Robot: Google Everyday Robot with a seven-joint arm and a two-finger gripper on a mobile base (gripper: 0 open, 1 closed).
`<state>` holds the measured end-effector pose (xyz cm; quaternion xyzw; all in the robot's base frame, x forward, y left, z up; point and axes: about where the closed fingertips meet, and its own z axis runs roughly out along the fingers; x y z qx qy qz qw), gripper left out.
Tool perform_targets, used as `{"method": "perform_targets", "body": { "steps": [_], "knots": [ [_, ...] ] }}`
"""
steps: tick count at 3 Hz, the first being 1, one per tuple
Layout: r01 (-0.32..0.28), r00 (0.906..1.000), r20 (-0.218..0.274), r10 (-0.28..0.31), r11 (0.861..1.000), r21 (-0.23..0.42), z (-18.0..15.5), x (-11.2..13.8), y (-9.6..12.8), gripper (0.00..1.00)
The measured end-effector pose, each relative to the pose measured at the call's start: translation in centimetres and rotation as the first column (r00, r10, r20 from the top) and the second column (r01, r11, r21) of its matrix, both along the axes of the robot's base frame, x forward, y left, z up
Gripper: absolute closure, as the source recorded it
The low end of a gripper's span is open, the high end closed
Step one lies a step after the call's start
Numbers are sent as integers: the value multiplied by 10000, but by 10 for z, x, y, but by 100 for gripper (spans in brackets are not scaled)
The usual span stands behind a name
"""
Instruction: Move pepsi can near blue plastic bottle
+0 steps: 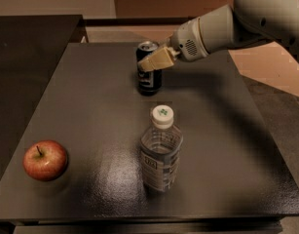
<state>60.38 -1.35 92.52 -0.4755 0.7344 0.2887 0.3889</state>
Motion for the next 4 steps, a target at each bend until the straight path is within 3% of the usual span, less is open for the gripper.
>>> {"method": "perform_targets", "body": {
  "steps": [2, 4],
  "knots": [
    [78, 9986, 523, -99, 9991, 414, 14, -47, -47, 100],
    [-466, 9952, 873, 435, 9983, 344, 19, -94, -76, 100]
  ]
}}
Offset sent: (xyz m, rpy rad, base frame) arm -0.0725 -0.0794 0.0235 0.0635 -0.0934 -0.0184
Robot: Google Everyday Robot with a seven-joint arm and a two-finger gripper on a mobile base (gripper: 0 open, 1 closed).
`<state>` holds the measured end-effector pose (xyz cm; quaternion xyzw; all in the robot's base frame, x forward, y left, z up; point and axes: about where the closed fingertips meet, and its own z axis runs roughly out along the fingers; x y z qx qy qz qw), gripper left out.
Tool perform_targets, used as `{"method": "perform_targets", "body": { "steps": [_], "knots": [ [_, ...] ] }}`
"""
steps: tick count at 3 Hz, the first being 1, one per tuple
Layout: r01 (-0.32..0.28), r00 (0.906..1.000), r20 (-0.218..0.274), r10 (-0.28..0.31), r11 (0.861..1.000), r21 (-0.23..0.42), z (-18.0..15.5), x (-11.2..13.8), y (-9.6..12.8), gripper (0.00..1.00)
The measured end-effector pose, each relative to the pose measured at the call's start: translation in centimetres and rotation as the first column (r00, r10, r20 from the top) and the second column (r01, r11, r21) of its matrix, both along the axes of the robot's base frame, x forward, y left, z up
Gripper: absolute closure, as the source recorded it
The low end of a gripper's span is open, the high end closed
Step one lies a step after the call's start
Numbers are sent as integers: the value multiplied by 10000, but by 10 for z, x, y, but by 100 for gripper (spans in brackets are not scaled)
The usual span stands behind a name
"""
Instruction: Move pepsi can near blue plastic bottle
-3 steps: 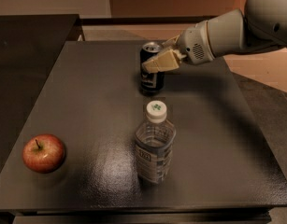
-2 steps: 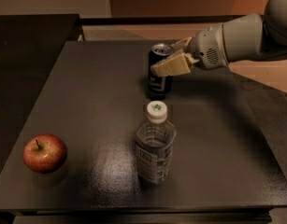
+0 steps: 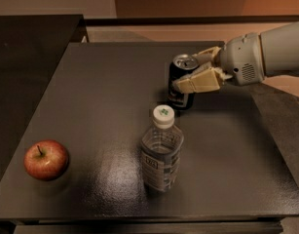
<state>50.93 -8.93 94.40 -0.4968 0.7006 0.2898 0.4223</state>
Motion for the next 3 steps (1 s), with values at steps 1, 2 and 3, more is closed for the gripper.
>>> {"method": "perform_targets", "body": {
  "steps": [1, 2, 3],
  "knots": [
    [-387, 9991, 151, 388, 9992, -62, -2, -25, -7, 100],
    [-716, 9970, 278, 720, 9973, -150, -3, -47, -15, 100],
    [-1026, 9939, 377, 1033, 9946, -179, -6, -67, -20, 100]
  ]
}}
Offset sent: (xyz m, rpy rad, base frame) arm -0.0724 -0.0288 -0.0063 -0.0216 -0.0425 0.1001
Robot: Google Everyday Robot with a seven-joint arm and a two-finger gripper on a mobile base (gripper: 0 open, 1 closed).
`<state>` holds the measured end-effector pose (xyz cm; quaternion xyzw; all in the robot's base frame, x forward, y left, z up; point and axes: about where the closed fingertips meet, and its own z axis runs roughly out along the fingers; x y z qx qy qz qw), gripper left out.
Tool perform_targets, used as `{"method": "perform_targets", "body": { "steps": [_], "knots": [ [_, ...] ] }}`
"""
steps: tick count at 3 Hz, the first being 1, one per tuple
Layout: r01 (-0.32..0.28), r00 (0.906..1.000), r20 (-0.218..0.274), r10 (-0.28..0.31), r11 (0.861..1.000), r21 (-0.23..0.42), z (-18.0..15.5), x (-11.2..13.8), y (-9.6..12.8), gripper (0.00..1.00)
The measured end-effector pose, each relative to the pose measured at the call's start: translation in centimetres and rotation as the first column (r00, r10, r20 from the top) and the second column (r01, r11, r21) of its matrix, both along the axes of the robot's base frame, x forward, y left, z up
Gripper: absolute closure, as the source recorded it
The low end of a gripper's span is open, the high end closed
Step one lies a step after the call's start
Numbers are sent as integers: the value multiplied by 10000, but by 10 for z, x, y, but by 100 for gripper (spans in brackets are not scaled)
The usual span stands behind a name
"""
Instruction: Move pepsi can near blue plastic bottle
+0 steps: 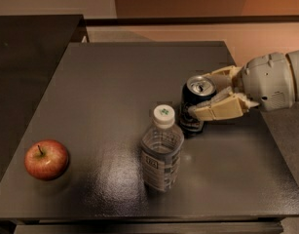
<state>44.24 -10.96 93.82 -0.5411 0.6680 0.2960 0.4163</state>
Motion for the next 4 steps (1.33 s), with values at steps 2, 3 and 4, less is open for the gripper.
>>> {"method": "perform_targets", "body": {
  "steps": [2, 3, 4],
  "knots": [
    [-728, 9973, 5, 728, 9973, -38, -8, -35, -6, 100],
    [-1050, 9945, -66, 1049, 9944, -74, -13, -47, -5, 100],
    [-1344, 9907, -193, 1343, 9909, -34, -20, -55, -2, 81]
  ]
}}
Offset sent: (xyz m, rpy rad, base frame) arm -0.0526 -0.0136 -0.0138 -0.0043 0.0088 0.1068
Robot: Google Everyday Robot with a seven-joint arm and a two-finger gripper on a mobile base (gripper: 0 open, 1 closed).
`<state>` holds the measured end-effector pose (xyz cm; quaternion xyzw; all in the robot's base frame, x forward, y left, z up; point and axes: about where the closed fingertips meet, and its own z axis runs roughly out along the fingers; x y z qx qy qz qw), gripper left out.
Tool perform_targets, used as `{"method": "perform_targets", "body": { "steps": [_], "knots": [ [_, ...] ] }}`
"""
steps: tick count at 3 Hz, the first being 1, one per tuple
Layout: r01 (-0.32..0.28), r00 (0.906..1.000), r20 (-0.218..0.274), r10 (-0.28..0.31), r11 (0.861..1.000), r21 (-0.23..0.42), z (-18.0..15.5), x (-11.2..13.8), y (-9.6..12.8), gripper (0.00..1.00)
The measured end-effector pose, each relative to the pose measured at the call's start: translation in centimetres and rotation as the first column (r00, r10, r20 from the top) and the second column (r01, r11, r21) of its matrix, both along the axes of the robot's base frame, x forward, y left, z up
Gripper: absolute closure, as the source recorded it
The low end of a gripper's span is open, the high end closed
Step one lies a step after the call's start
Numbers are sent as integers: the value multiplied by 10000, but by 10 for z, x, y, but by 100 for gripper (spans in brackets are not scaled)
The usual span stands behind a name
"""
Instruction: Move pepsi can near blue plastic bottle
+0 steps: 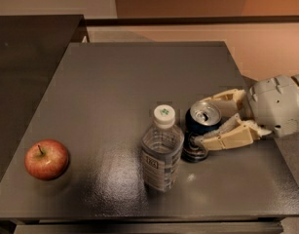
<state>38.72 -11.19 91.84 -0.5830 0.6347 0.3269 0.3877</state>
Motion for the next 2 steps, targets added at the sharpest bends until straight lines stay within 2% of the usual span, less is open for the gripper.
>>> {"method": "perform_targets", "body": {
  "steps": [2],
  "knots": [
    [-375, 9985, -385, 379, 9992, 114, -13, -11, 8, 35]
  ]
}}
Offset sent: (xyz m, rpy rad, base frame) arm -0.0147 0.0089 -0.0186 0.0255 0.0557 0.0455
